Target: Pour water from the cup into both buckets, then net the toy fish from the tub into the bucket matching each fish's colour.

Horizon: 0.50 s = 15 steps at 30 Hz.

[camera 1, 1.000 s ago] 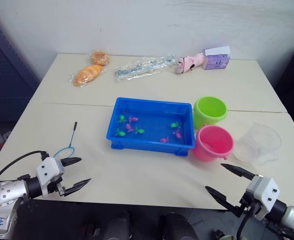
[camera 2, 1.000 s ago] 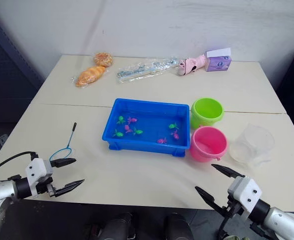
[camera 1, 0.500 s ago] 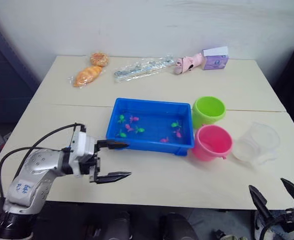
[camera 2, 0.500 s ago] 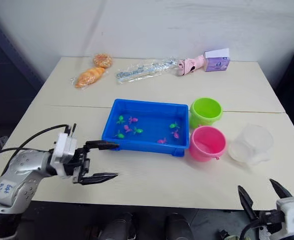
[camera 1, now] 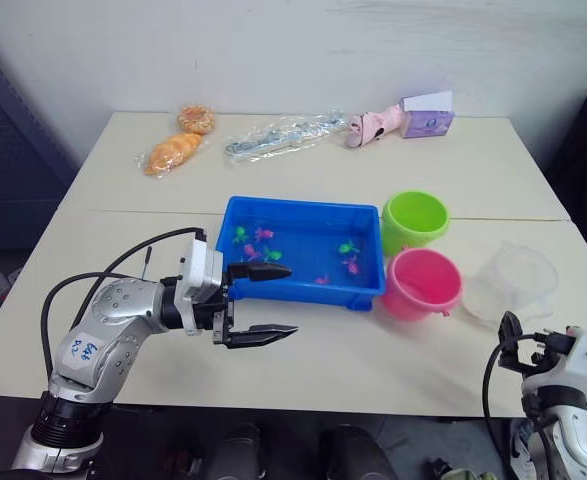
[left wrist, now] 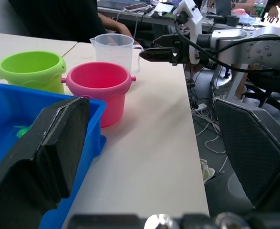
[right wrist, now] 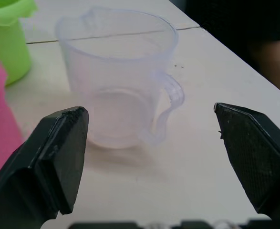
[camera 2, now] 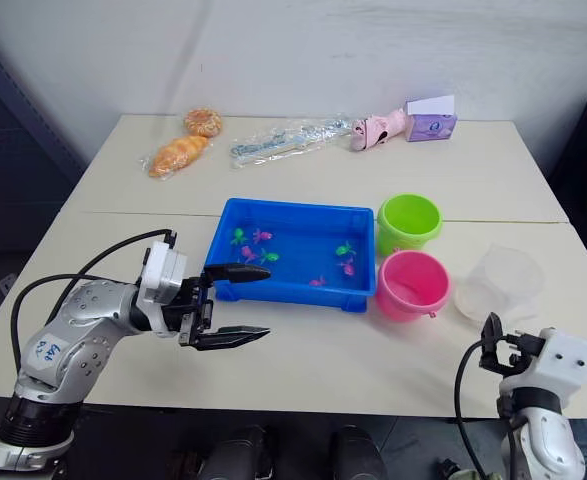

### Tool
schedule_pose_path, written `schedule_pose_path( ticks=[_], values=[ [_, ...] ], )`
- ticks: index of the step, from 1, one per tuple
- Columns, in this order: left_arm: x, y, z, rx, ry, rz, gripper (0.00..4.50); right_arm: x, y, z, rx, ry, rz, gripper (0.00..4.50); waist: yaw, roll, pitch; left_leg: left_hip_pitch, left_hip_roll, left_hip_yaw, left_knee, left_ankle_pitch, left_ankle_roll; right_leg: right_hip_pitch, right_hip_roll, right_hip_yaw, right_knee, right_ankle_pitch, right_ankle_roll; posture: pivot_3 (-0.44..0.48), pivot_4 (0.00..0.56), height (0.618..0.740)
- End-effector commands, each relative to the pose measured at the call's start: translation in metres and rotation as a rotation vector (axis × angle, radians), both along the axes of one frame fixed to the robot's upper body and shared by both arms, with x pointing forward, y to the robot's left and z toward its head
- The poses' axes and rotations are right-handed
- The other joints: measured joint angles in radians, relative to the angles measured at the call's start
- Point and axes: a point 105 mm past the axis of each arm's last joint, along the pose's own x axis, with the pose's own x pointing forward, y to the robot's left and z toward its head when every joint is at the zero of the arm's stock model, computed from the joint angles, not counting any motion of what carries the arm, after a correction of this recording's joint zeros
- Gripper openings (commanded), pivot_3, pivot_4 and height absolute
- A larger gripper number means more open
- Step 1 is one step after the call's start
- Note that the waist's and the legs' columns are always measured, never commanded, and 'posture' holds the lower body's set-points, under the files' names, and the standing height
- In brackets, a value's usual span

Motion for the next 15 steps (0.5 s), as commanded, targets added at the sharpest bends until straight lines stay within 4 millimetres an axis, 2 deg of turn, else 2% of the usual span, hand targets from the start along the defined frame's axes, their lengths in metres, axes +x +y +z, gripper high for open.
schedule_pose_path(
  ticks=[1,6,15],
  values=[
    [0.001,0.002,0.007,-0.005,-0.041,0.013,4.46,-0.001,-0.016,0.006,-0.045,0.004,-0.071,4.5,0.0,0.0,0.0,0.0,0.0,0.0,0.0,0.0,0.0,0.0,0.0,0.0,0.0,0.0,0.0,0.0,0.15,0.74],
    [0.002,0.002,0.009,-0.007,-0.047,0.022,4.46,0.007,-0.028,0.003,-0.018,0.003,-0.13,4.5,-0.003,0.0,0.0,0.0,0.0,0.0,0.0,0.0,0.0,0.0,0.0,0.0,0.001,0.0,0.0,0.0,0.15,0.74],
    [0.003,0.0,0.009,-0.01,-0.048,0.023,4.46,0.028,-0.034,-0.008,0.078,-0.02,-0.142,4.5,-0.003,0.001,0.0,0.0,0.0,0.001,0.0,0.001,0.0,0.0,0.0,0.0,0.001,0.0,0.0,0.0,0.15,0.74]
  ],
)
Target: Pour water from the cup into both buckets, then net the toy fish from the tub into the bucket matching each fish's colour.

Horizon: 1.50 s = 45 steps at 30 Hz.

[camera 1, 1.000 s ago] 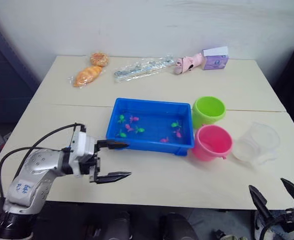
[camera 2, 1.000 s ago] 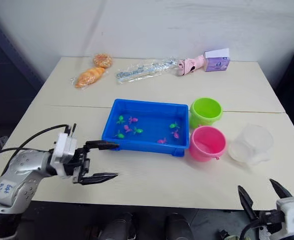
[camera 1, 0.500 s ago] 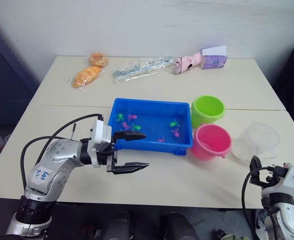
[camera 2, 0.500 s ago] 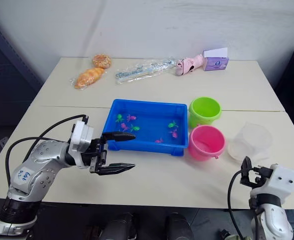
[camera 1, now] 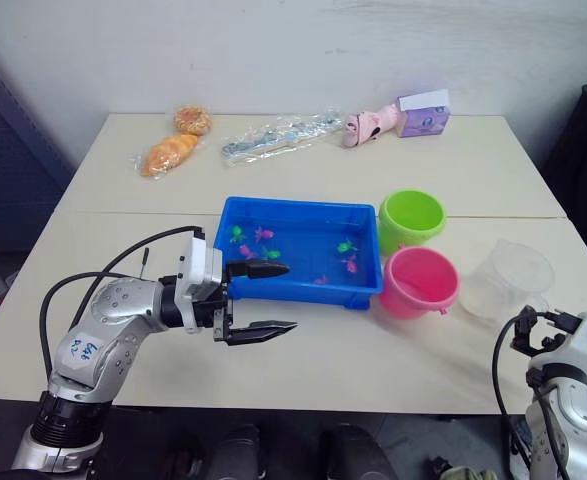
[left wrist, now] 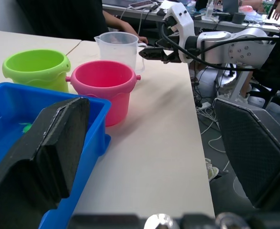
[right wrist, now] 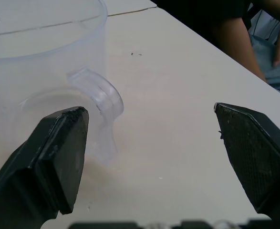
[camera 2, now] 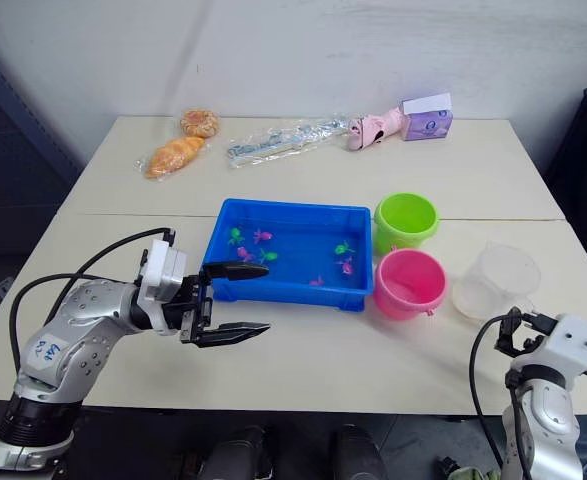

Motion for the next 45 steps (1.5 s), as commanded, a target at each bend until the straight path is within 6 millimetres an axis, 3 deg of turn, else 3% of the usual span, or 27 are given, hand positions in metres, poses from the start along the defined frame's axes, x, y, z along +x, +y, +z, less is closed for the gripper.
schedule_pose_path(
  ticks=[1,13,16,22,31,34,39,42,45],
  values=[
    [0.0,-0.002,0.008,-0.009,-0.044,-0.005,4.46,0.001,-0.01,0.002,0.011,-0.031,-0.043,4.5,0.0,0.0,0.0,0.0,0.0,0.0,0.0,0.0,0.0,0.0,0.0,0.0,0.0,0.0,0.0,0.0,0.15,0.74],
    [0.0,-0.004,0.011,-0.011,-0.047,-0.004,4.46,0.019,-0.02,-0.001,0.06,-0.099,-0.114,4.5,0.0,0.0,0.0,0.0,0.0,0.0,0.0,0.0,0.0,0.0,0.0,0.0,0.0,0.0,0.0,0.0,0.15,0.74],
    [0.0,-0.005,0.011,-0.012,-0.048,-0.003,4.5,0.024,-0.022,0.001,0.048,-0.117,-0.109,3.66,0.0,0.0,0.0,0.0,0.0,0.0,0.0,0.0,0.0,0.0,0.0,0.0,0.0,0.0,0.0,0.0,0.15,0.74],
    [0.0,-0.005,0.011,-0.014,-0.046,-0.004,4.5,0.03,-0.022,0.004,0.031,-0.14,-0.091,0.68,0.0,0.0,0.0,0.0,0.0,0.0,0.0,0.0,0.0,0.0,0.0,0.0,0.0,0.0,0.0,0.0,0.15,0.74],
    [0.0,-0.007,0.011,-0.019,-0.043,-0.006,4.5,0.039,-0.015,0.005,0.058,-0.183,-0.032,0.68,-0.001,0.0,0.0,0.0,0.0,0.0,0.0,0.0,0.0,0.0,0.0,0.0,0.0,0.0,0.0,0.0,0.15,0.74],
    [0.001,-0.007,0.011,-0.021,-0.043,-0.006,4.5,0.04,-0.014,0.009,0.056,-0.202,-0.016,0.06,-0.001,0.0,0.0,0.0,0.0,0.0,0.0,0.0,0.0,0.0,0.0,0.0,0.0,0.0,0.0,0.0,0.15,0.74],
    [0.002,-0.007,0.011,-0.019,-0.044,-0.006,4.5,0.036,-0.016,0.015,0.042,-0.213,-0.005,0.06,0.0,0.0,0.0,0.0,0.0,0.0,0.0,0.0,0.0,0.0,0.0,0.0,0.0,0.0,0.0,0.0,0.15,0.74],
    [0.004,-0.006,0.011,-0.017,-0.044,-0.004,4.5,0.03,-0.017,0.03,0.013,-0.242,-0.003,0.06,0.0,0.001,0.001,0.0,0.0,0.0,-0.001,0.0,0.0,0.0,0.0,0.0,-0.001,0.0,0.0,0.0,0.15,0.74],
    [0.006,-0.005,0.011,-0.018,-0.04,-0.003,4.5,0.017,-0.016,0.058,-0.074,-0.27,0.024,0.06,0.001,0.004,0.003,-0.001,0.0,0.0,-0.001,0.0,0.0,-0.001,0.0,0.0,-0.001,0.0,0.0,0.0,0.15,0.74]
  ],
)
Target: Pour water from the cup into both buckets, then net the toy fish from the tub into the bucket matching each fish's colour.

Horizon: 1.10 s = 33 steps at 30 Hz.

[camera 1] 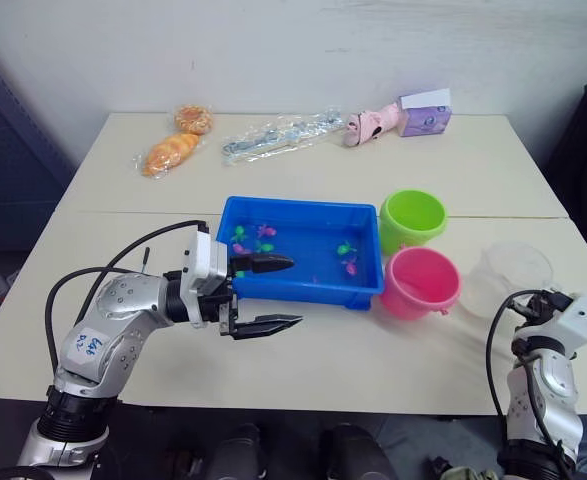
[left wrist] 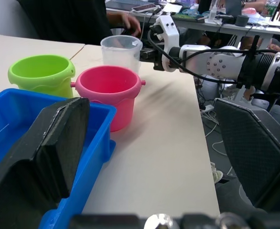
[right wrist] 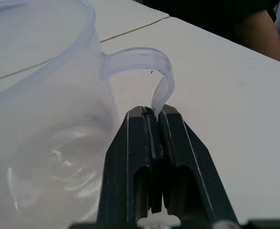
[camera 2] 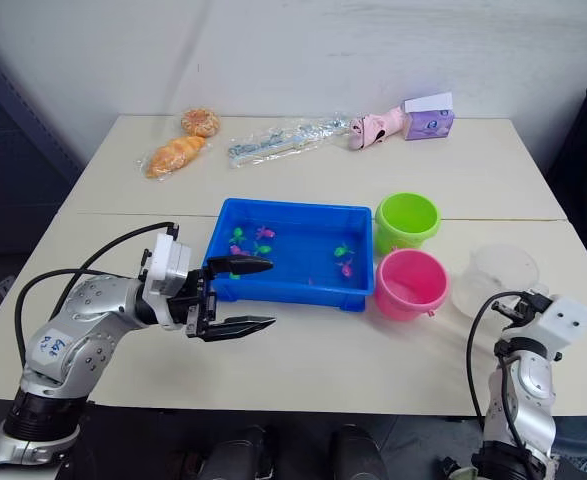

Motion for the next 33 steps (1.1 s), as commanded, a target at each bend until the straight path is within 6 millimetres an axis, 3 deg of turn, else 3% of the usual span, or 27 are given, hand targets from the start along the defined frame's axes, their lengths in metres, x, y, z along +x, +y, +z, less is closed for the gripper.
schedule_pose_path(
  ticks=[1,9,15,22,33],
  values=[
    [0.001,0.0,0.006,-0.006,-0.032,-0.012,4.5,-0.016,-0.004,0.059,-0.157,-0.109,0.012,0.06,0.001,0.002,0.001,0.0,0.0,0.0,0.0,0.0,0.0,0.0,0.0,0.0,0.0,0.0,0.0,0.0,0.15,0.74],
    [0.003,-0.008,0.001,-0.011,-0.002,-0.069,4.5,-0.037,0.018,0.119,-0.541,0.009,0.146,0.06,0.001,0.002,0.002,0.0,0.0,0.0,0.0,0.0,0.0,0.0,0.0,0.0,-0.001,0.0,0.001,0.0,0.15,0.74],
    [0.002,-0.016,-0.001,-0.024,0.033,-0.132,4.5,-0.038,0.039,0.139,-0.805,0.119,0.194,0.06,0.002,0.002,0.002,-0.001,0.0,0.0,0.0,0.0,-0.001,0.0,0.001,0.0,-0.001,-0.001,0.002,0.0,0.15,0.74],
    [0.005,-0.02,0.0,-0.042,0.036,-0.127,4.5,-0.03,0.052,0.145,-0.997,0.165,0.202,0.06,0.004,0.001,0.003,-0.001,0.0,0.0,0.0,0.001,-0.001,0.0,0.001,0.0,-0.002,-0.001,0.002,0.0,0.15,0.74],
    [0.006,-0.021,0.0,-0.049,0.033,-0.104,4.5,-0.014,0.063,0.136,-1.215,0.2,0.221,0.06,0.004,-0.001,0.004,-0.001,0.0,0.0,0.0,0.001,-0.001,0.0,0.001,0.0,-0.002,-0.001,0.002,0.0,0.15,0.74]
  ],
)
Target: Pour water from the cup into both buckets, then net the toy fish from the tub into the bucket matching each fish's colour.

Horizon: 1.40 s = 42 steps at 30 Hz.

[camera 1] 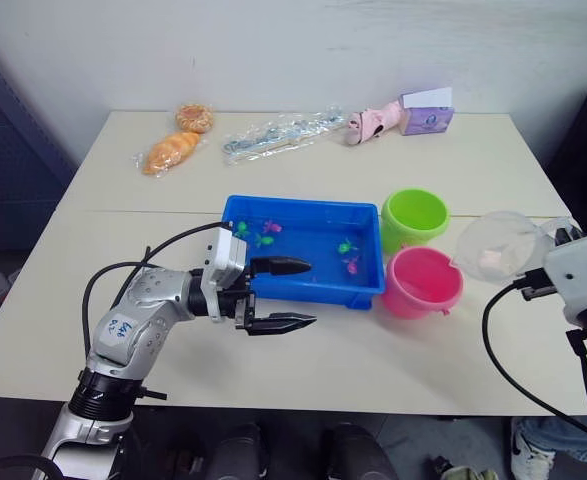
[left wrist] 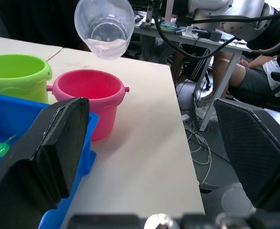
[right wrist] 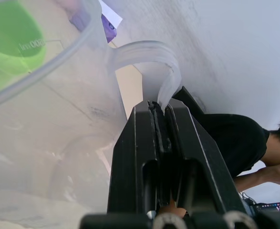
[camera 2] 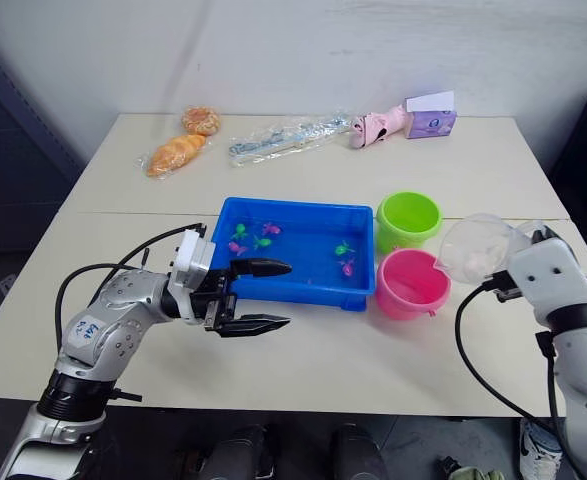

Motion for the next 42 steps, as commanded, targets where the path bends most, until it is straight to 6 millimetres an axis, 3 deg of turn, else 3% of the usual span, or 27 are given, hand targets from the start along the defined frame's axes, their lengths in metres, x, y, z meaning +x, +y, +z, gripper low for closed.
schedule_pose_path(
  ticks=[1,10,18,32,42],
  values=[
    [-0.002,-0.001,0.008,-0.004,-0.044,0.001,4.5,0.001,0.004,0.014,-0.11,-0.072,0.007,0.06,0.0,0.0,0.0,0.0,0.0,0.0,0.0,0.0,0.0,0.0,0.0,0.0,0.0,0.0,0.0,0.0,0.15,0.74],
    [0.0,-0.001,0.008,-0.008,-0.058,0.029,4.5,0.01,0.012,0.007,-0.272,-0.044,0.062,0.06,0.0,0.0,0.0,0.0,0.0,0.0,0.0,0.0,-0.001,0.0,0.0,0.0,0.0,0.0,0.0,0.0,0.15,0.74],
    [0.0,-0.001,0.008,-0.01,-0.06,0.04,4.5,0.012,0.016,0.011,-0.403,-0.092,0.074,0.06,0.0,0.0,0.0,0.0,0.0,0.0,0.0,0.001,-0.001,0.0,0.0,0.0,0.0,0.0,0.0,0.0,0.15,0.74],
    [0.001,-0.002,0.01,-0.014,-0.063,0.051,4.5,0.014,0.014,0.014,-0.46,-0.124,0.066,0.06,0.001,0.0,0.0,0.0,0.0,0.0,0.001,0.001,-0.001,0.0,0.0,0.0,0.0,0.0,0.0,0.0,0.15,0.74],
    [0.002,-0.002,0.011,-0.018,-0.062,0.059,4.5,0.013,0.009,0.013,-0.383,-0.138,0.055,0.06,0.0,0.0,0.0,0.0,0.0,0.0,0.001,0.001,-0.001,0.001,0.0,0.0,0.0,0.0,0.0,0.0,0.15,0.74]
  ],
)
